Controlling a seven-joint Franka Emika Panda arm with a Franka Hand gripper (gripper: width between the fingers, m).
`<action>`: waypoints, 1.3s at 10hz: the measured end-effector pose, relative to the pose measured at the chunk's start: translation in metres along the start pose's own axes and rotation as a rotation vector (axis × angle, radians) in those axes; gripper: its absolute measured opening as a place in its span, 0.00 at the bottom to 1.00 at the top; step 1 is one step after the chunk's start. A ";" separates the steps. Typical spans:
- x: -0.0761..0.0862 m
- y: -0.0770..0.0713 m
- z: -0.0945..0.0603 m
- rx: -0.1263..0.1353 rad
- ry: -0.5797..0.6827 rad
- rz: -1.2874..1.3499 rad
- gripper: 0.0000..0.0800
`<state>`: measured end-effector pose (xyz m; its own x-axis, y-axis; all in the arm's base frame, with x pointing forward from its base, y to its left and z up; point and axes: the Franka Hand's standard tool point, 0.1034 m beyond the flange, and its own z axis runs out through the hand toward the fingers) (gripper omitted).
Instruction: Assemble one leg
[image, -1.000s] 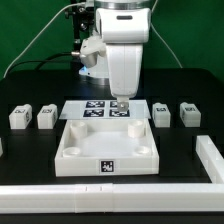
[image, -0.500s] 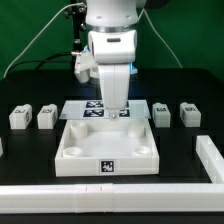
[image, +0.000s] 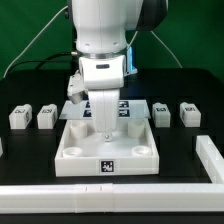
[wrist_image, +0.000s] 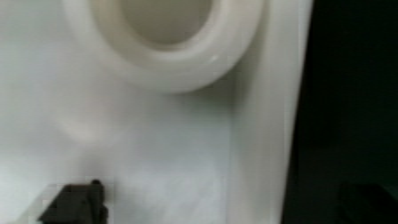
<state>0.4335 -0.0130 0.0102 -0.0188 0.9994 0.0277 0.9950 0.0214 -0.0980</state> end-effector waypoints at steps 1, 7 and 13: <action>0.000 0.000 0.000 0.001 0.000 0.000 0.76; -0.001 0.002 -0.001 -0.009 0.000 0.002 0.08; -0.001 0.004 -0.002 -0.016 0.000 0.002 0.08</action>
Offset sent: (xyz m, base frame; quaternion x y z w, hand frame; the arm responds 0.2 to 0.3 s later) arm 0.0000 0.0000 0.0000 0.0000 0.0000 0.0000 1.0000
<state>0.4373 -0.0138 0.0114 -0.0169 0.9995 0.0273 0.9965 0.0190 -0.0816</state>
